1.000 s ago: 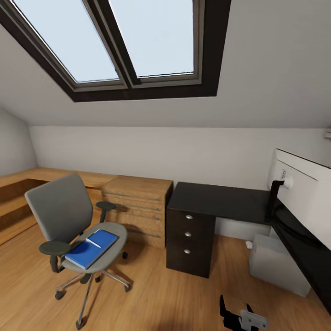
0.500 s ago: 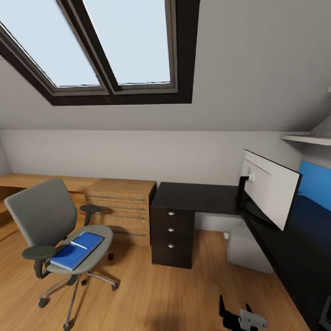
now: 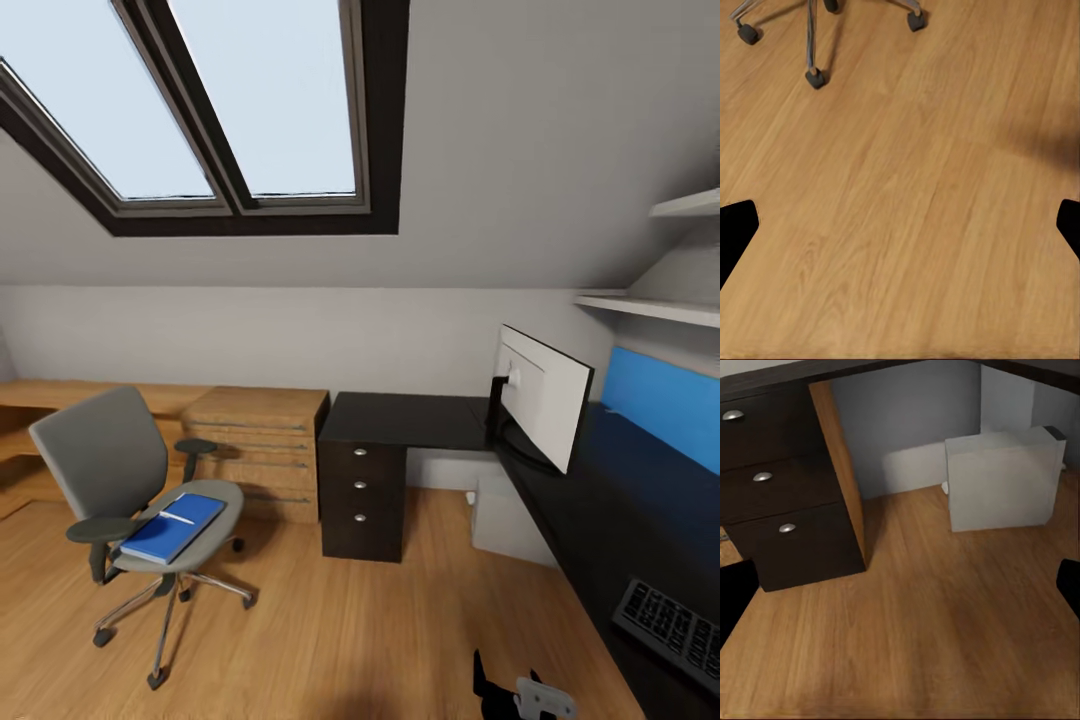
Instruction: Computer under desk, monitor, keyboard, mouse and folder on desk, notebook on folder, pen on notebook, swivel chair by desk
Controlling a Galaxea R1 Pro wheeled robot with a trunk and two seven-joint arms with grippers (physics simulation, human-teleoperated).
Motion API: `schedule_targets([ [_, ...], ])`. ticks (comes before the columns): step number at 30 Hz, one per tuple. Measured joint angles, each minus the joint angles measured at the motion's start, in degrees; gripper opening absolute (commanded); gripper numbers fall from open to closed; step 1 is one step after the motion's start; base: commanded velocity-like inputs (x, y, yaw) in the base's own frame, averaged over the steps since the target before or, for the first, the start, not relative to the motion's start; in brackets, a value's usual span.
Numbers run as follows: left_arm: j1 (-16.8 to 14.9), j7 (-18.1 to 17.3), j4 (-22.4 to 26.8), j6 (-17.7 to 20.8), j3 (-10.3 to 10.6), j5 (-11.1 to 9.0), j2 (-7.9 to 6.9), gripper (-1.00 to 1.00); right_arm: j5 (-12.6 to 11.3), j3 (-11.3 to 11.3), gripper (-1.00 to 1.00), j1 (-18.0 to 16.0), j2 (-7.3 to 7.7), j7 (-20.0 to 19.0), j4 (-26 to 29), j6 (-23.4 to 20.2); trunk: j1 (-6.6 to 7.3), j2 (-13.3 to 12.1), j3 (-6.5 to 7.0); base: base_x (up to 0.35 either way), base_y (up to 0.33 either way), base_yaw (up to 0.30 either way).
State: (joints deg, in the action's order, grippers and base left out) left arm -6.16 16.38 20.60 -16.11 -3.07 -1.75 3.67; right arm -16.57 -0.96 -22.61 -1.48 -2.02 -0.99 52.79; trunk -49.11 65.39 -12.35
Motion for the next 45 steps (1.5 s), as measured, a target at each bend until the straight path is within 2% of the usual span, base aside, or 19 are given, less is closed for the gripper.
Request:
schedule_targets([
  [9,0.0,0.1,0.0,-0.1,0.1,0.1,0.09,1.0,-0.1,-0.1,1.0,0.0,-0.01,0.1,0.0,-0.8,1.98,-3.6,1.62,-0.334,-0.097,-0.001],
  [28,0.0,0.2,0.0,-0.1,0.2,0.2,0.14,1.0,-0.2,-0.1,1.0,0.0,0.02,0.1,0.1,-0.9,6.16,-11.2,4.7,-0.277,-0.244,0.0],
  [36,0.0,0.2,0.0,-0.1,0.2,0.2,0.14,1.0,-0.2,-0.1,1.0,0.0,-0.01,0.1,0.1,-1.0,7.92,-14.5,5.47,-0.235,-0.272,0.019],
  [45,0.0,0.1,0.1,-1.6,0.2,0.2,0.19,1.0,-0.2,-0.2,1.0,0.0,-0.01,0.1,0.0,-1.0,7.95,-14.5,4.68,-0.075,-0.105,0.071],
])
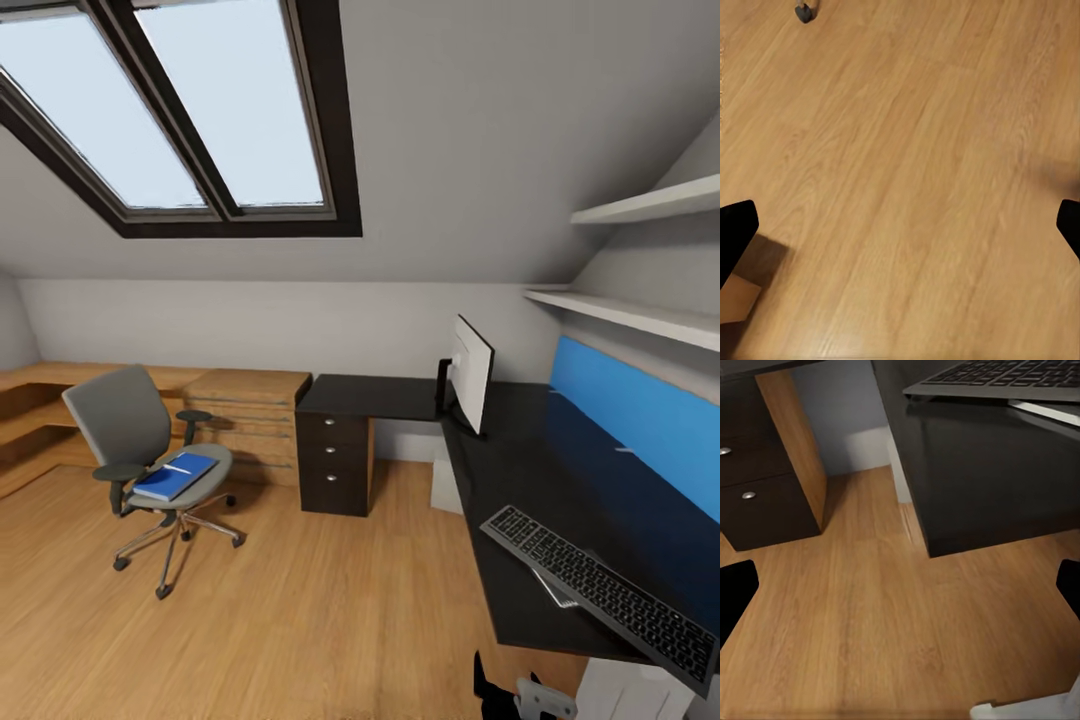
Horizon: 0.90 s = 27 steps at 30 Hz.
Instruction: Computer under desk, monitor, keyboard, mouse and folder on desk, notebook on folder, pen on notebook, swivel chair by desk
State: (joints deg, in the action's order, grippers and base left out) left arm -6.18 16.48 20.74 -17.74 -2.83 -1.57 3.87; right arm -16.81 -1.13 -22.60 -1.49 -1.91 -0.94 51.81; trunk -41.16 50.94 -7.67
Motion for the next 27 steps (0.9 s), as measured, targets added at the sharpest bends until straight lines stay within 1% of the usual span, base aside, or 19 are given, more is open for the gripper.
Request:
schedule_targets([
  [1,0.0,0.0,0.0,-1.1,0.0,0.0,0.02,1.0,-0.1,0.0,1.0,0.0,-0.01,0.0,0.0,0.0,0.0,0.0,-0.09,-0.008,-0.012,0.077],
  [6,0.0,-0.1,-0.1,-1.9,0.0,0.1,0.04,1.0,-0.1,0.0,1.0,0.0,0.0,0.0,0.0,0.0,0.01,0.0,-0.53,-0.015,-0.021,0.077],
  [8,0.0,-0.1,-0.1,-2.0,0.0,0.1,0.04,1.0,0.0,0.0,1.0,0.0,0.0,0.0,0.0,0.0,0.0,0.0,-0.71,-0.078,-0.152,0.077],
  [13,0.0,-0.1,-0.1,-2.0,0.0,0.1,0.04,1.0,0.0,0.0,1.0,0.0,0.0,0.0,0.0,0.0,-0.01,0.0,-1.16,-0.11,-0.239,0.077],
  [19,0.0,-0.1,-0.2,-2.0,0.0,0.1,0.04,1.0,0.0,0.1,1.0,0.0,0.0,0.0,0.0,0.0,-0.01,0.0,-1.69,-0.112,-0.307,0.055],
  [23,0.0,-0.1,-0.2,-2.0,0.0,0.1,0.04,1.0,0.0,0.1,1.0,0.0,0.03,0.0,0.0,0.0,-0.01,0.0,-2.04,-0.161,-0.292,-0.063],
  [27,0.0,-0.1,-0.3,-2.0,0.0,0.1,0.01,1.0,0.0,0.1,1.0,0.0,0.08,-0.1,0.0,0.0,-0.02,0.0,-2.16,-0.227,-0.248,-0.249],
])
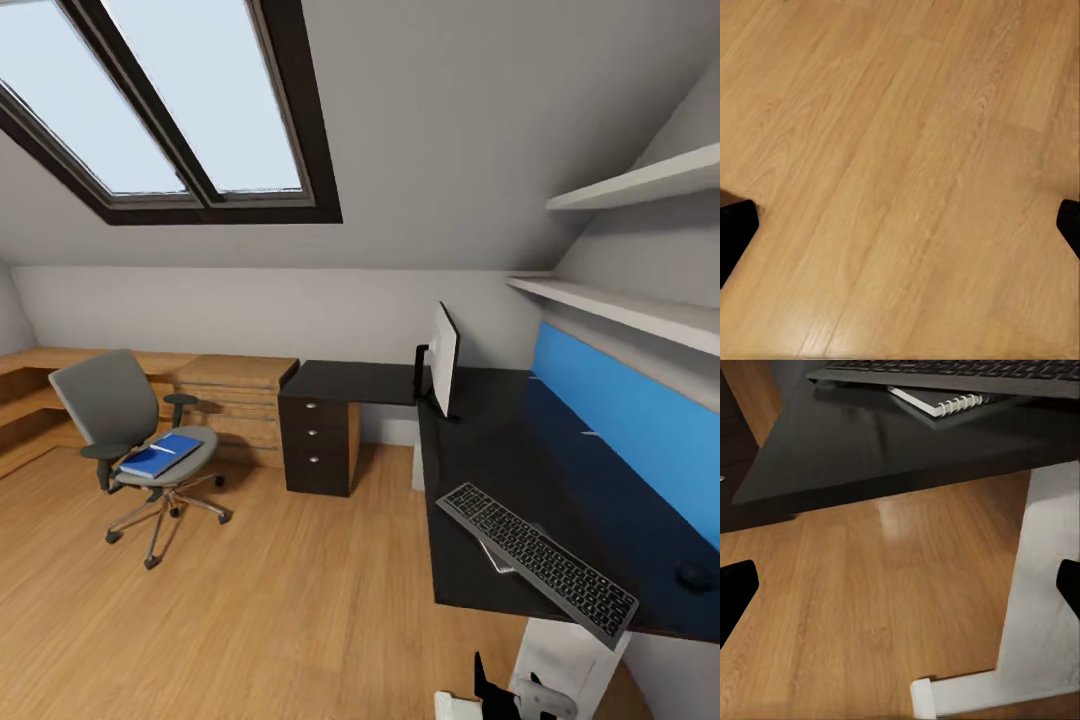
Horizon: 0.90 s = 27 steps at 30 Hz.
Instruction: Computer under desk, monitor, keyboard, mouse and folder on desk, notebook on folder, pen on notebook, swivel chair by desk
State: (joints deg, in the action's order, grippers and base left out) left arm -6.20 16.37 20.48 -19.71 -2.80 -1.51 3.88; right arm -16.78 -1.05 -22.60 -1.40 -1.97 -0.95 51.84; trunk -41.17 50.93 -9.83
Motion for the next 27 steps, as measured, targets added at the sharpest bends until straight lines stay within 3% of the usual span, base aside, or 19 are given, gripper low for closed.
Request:
schedule_targets([
  [8,0.0,0.0,-0.6,0.2,0.1,0.0,0.02,1.0,-0.1,0.0,1.0,0.0,0.01,0.1,0.1,0.0,0.02,0.0,-0.1,-0.119,-0.302,-0.191],
  [27,0.0,-0.6,-3.5,0.5,0.3,0.1,0.04,1.0,-0.2,0.0,1.0,0.0,-0.05,0.0,0.2,-1.1,0.02,0.0,-0.12,-0.006,-0.339,-0.011],
])
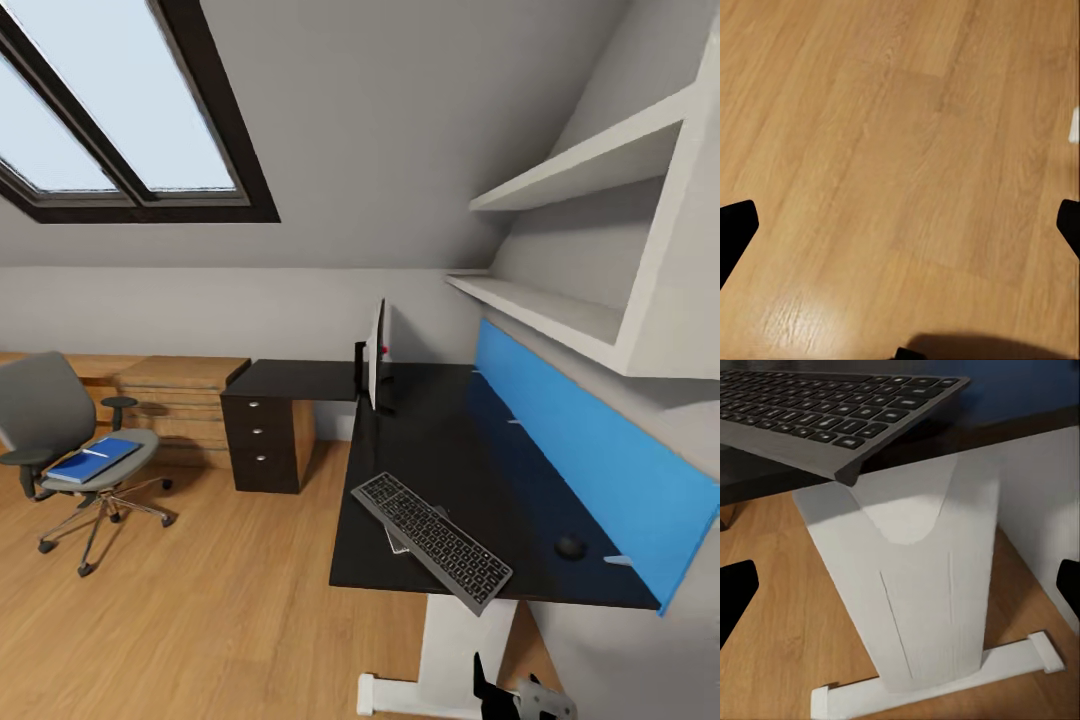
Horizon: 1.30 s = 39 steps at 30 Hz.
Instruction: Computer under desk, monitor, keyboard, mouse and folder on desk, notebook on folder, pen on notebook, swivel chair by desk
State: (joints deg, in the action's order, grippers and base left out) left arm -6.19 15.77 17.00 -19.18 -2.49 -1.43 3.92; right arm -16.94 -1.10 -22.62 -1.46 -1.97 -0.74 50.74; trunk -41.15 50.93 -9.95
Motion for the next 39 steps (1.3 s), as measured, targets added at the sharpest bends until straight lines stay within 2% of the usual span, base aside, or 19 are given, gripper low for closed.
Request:
schedule_targets([
  [9,0.0,0.0,0.0,0.0,-0.1,0.0,-0.09,1.0,-0.1,-0.4,1.0,0.0,-0.11,0.1,0.1,-0.2,0.0,0.0,0.0,0.0,-0.226,0.0],
  [17,0.0,0.0,0.0,0.0,-0.1,0.0,-0.09,1.0,-0.3,-0.6,1.0,0.0,1.47,0.8,0.5,-0.3,0.0,0.0,0.0,0.0,-0.018,0.0],
  [21,0.0,0.0,0.0,0.0,-0.1,0.0,-0.09,1.0,-0.5,-0.5,1.0,-0.1,2.52,3.2,2.9,-0.3,0.0,0.0,0.0,0.0,-0.003,0.0],
  [26,0.0,0.0,0.0,0.0,-0.1,0.0,-0.09,1.0,-0.6,-0.5,1.0,-0.1,3.53,7.0,9.4,-0.5,0.0,0.0,0.0,0.0,-0.001,0.0],
  [27,0.0,0.0,0.0,0.0,-0.1,0.0,-0.09,1.0,-0.6,-0.6,1.0,-0.2,4.61,10.1,15.0,-2.6,0.0,0.0,0.01,0.0,0.0,0.0],
  [29,0.0,0.0,0.0,0.0,-0.1,0.0,-0.09,1.0,-0.5,-0.6,1.0,-0.1,5.19,11.6,18.5,-4.8,0.0,0.0,0.0,0.0,0.0,0.0],
  [32,0.0,0.0,0.0,0.0,-0.1,0.0,-0.11,1.0,0.0,-0.8,1.0,-0.1,6.61,13.8,25.1,-11.2,0.0,0.0,0.0,0.0,0.0,0.0],
  [33,0.0,0.0,-0.1,0.0,-0.2,-0.1,-0.13,1.0,0.2,-0.8,1.0,-0.1,7.39,14.4,28.7,-15.1,0.0,0.0,0.01,0.0,0.0,0.0],
  [37,0.0,0.0,-0.1,0.0,-0.2,-0.1,-0.2,1.0,0.4,-0.9,1.0,-0.1,8.99,15.1,35.9,-24.3,0.0,0.0,0.0,0.0,0.0,0.0],
  [38,0.0,0.0,-0.1,0.0,-0.2,-0.1,-0.26,1.0,0.5,-0.9,1.0,-0.4,10.34,15.1,39.5,-31.8,0.0,0.0,0.01,0.0,0.0,0.0],
  [39,0.0,0.0,-0.1,-0.1,-0.2,-0.1,-0.28,1.0,0.5,-0.9,1.0,-0.6,10.9,15.0,40.3,-34.4,0.0,0.0,0.0,0.0,0.0,0.0],
])
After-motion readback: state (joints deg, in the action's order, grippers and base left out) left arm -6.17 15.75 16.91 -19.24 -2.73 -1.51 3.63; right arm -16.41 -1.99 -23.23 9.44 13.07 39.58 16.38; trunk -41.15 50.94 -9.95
